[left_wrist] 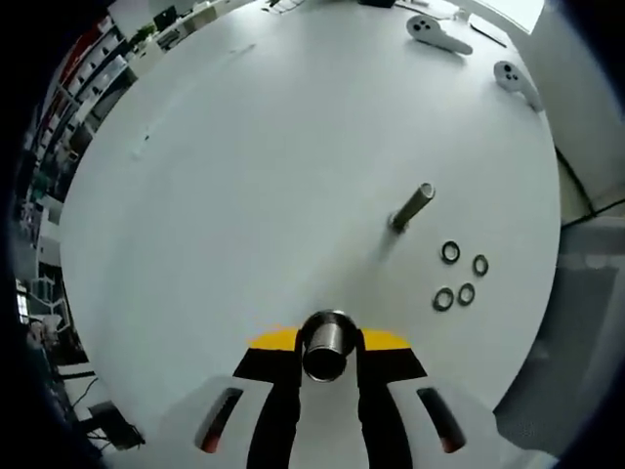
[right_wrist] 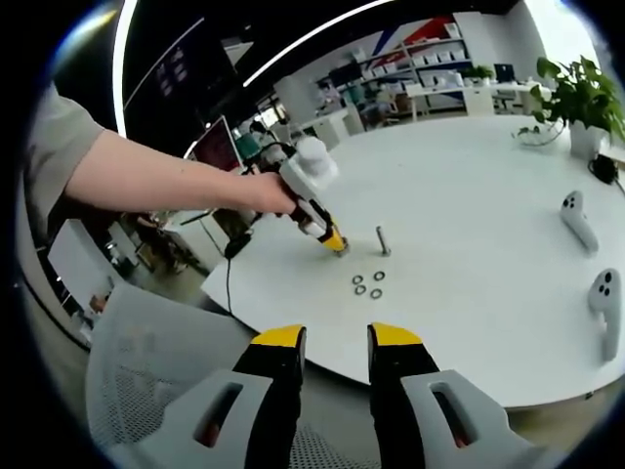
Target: Place the washer onto the threaded stud by aligning its center hole with the stud, sliding it down to the base, and recovering from edge contact or off-axis alignment until the washer reaches the visible bottom stop.
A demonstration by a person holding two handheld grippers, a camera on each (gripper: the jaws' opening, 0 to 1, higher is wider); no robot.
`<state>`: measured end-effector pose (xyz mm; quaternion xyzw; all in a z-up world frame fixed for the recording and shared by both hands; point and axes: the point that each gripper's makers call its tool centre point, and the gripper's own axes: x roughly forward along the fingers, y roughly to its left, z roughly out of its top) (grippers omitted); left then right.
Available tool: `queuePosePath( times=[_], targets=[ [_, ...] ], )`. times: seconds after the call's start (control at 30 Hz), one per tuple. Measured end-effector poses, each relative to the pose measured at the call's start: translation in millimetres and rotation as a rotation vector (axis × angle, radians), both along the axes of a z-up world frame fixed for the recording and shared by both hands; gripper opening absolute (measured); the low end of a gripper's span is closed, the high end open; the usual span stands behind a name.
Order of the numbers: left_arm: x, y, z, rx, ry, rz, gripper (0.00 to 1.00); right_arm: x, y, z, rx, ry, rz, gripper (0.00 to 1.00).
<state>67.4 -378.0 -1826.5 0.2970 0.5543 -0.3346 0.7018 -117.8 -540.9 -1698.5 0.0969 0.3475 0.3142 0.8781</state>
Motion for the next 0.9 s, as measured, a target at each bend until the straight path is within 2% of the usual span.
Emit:
queuePosePath(
  times=[0.3, 0.37, 0.4, 0.47, 0.5, 0.57, 0.6, 0.63, 0.7, 0.73, 0.83, 0.9],
  targets=[
    [0.4, 0.2, -1.2, -0.019, -0.014, -0.002, 0.2, 0.1, -0.9, -0.4, -0.003, 0.001, -0.004, 0.28],
    [1.3, 0.9, -0.8, -0.027, -0.01, 0.023, 0.21, -0.1, -1.6, -0.9, -0.005, 0.003, -0.008, 0.28],
    [2.6, 1.5, -0.3, -0.028, -0.019, 0.039, 0.28, -0.1, -2.1, -1.0, -0.004, 0.004, -0.01, 0.28],
    [11.5, 1.0, 6.0, -0.053, -0.095, 0.075, 0.47, 0.3, -2.8, -1.0, -0.002, 0.004, -0.016, 0.28],
    [11.9, 0.9, 9.3, -0.063, -0.107, 0.087, 0.48, 0.5, -2.9, -0.8, -0.002, 0.003, -0.017, 0.28],
    [0.6, -1.0, 19.2, -0.098, -0.061, 0.107, 0.31, 0.7, -2.7, -0.5, -0.002, 0.002, -0.016, 0.28],
    [-1.9, -0.6, 25.2, -0.117, -0.064, 0.113, 0.24, 0.5, -2.5, -0.7, -0.003, 0.003, -0.014, 0.28],
    [-2.0, 1.5, 29.1, -0.12, -0.083, 0.116, 0.25, 0.2, -2.2, -0.9, -0.004, 0.004, -0.012, 0.28],
    [-3.5, 8.1, 38.1, -0.123, -0.122, 0.128, 0.34, 0.1, -1.7, -0.9, -0.004, 0.003, -0.008, 0.28],
    [-7.2, 11.9, 43.5, -0.13, -0.129, 0.131, 0.35, 0.0, -1.6, -0.9, -0.004, 0.003, -0.008, 0.28],
    [-16.4, 19.7, 56.8, -0.174, -0.147, 0.162, 0.27, -0.3, -2.0, -1.6, -0.007, 0.007, -0.009, 0.28],
    [-20.9, 26.1, 61.9, -0.2, -0.164, 0.188, 0.27, -0.4, -2.5, -2.3, -0.009, 0.008, -0.011, 0.28]
  ],
)
